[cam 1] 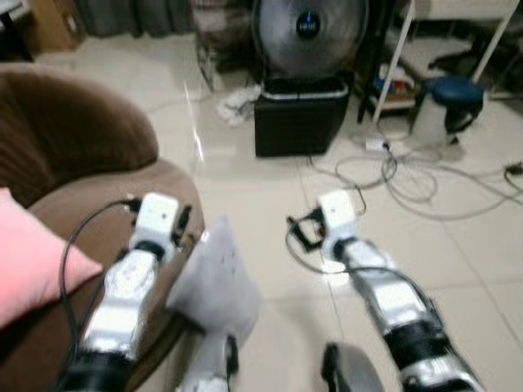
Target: Move the pillow to the sofa from floor
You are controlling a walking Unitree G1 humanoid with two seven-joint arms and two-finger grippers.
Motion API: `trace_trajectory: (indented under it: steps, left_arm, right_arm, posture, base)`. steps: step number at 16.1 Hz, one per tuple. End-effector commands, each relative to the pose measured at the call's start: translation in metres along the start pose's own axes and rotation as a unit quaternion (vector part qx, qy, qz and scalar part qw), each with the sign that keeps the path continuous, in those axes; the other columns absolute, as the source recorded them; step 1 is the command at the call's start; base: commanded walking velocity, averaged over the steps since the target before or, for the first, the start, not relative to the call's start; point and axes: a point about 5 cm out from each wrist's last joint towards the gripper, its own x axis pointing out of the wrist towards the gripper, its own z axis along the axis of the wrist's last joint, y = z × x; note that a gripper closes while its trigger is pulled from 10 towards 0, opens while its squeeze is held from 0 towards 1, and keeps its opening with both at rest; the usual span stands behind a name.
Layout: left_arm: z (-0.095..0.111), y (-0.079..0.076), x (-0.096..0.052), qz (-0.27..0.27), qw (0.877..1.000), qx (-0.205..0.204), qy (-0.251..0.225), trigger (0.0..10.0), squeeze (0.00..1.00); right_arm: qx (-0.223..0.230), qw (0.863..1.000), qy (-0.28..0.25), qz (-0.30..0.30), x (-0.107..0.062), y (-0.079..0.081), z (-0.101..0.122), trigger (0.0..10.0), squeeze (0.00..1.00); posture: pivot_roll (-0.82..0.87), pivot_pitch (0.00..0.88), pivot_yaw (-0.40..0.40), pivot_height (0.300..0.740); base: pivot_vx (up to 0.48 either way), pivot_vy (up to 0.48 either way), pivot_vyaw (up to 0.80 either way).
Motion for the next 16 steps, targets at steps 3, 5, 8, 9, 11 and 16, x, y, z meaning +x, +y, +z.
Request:
trace_trajectory:
  steps: [3,5,8,9,11,16]
  left_arm:
    - [-0.0008,0.0015,-0.0006,0.000,1.000,0.008,0.006,10.0,0.00]
    - [-0.0019,-0.0004,-0.0003,-0.007,1.000,0.008,0.009,10.0,0.00]
    - [-0.0035,-0.0045,-0.0011,-0.024,1.000,0.005,0.009,10.0,0.00]
    - [-0.0038,-0.0046,-0.0013,-0.024,1.000,0.006,0.009,10.0,0.00]
    - [-0.0039,-0.0049,-0.0011,-0.026,1.000,0.009,0.009,10.0,0.00]
    - [-0.0059,-0.0076,-0.0020,-0.036,0.999,0.008,0.010,10.0,0.00]
  right_arm:
    - [0.010,1.000,0.001,0.005,-0.0003,0.0003,-0.0007,10.0,0.00]
    - [0.010,1.000,0.004,0.005,-0.0005,-0.0004,-0.0013,10.0,0.00]
    - [0.013,1.000,0.008,0.007,-0.0009,-0.0002,-0.0022,10.0,0.00]
    - [0.013,1.000,0.008,0.007,-0.0012,0.0000,-0.0028,10.0,0.00]
    - [0.014,1.000,0.003,0.005,-0.0019,-0.0004,-0.0021,10.0,0.00]
    - [0.011,1.000,0.010,0.001,-0.0029,-0.0015,-0.0041,10.0,0.00]
  posture:
    - [0.08,0.000,0.015,0.604]
    - [0.08,0.000,0.013,0.604]
    - [0.08,0.000,0.013,0.594]
    - [0.08,0.000,0.014,0.584]
    - [0.08,0.000,0.014,0.569]
    - [0.07,0.000,0.014,0.569]
  base:
    - [0.000,0.000,0.00]
    - [0.000,0.000,0.00]
    - [0.000,0.000,0.00]
    - [0.000,0.000,0.00]
    - [0.000,0.000,0.00]
    - [0.000,0.000,0.00]
